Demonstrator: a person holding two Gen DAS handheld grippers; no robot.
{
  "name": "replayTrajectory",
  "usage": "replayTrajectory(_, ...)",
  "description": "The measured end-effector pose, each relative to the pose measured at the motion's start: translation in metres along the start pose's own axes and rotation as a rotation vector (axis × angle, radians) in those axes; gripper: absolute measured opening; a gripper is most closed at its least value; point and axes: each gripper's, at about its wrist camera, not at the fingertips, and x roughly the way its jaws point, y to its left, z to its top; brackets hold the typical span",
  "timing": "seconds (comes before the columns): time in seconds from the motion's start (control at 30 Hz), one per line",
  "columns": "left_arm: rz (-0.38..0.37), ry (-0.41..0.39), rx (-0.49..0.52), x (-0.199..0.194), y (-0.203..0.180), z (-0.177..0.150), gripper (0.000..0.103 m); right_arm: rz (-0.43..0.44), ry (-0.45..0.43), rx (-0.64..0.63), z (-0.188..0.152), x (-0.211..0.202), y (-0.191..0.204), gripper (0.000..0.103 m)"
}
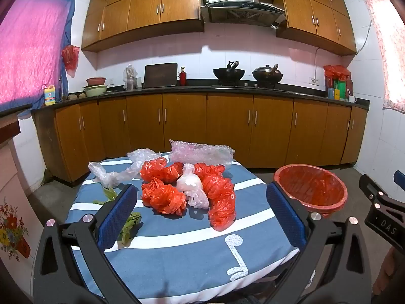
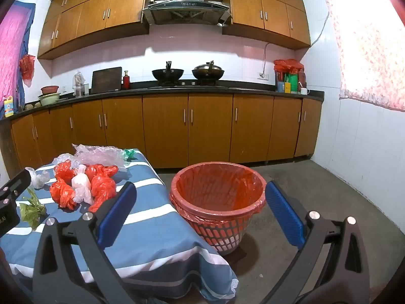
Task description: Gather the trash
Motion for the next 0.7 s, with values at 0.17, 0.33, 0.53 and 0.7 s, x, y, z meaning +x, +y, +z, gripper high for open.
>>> replayTrajectory(0.17, 0.0, -0.001, 0.0, -0.0003, 0.0, 0.0003, 0.101, 0.0, 0.0, -0.001, 0.0, 0.0001, -0.0001, 0.099)
replayTrajectory(0.33, 0.0, 0.002, 0.0, 0.0003, 0.0, 0.0, 0.101, 0.001, 0.002, -0.001, 0.0001, 0.0, 0.0003, 0.099)
replayTrajectory(0.53, 0.001, 0.002, 0.001, -0.001, -0.0005, 0.0002, 0.101, 0.0, 0.002, -0.001, -0.0003, 0.0006, 0.0003, 0.099)
replayTrajectory(0.7, 0.0, 0.002, 0.0, 0.0001, 0.0, 0.0, 0.101, 0.0, 0.003, 0.0, -0.0006, 0.0007, 0.0006, 0.099)
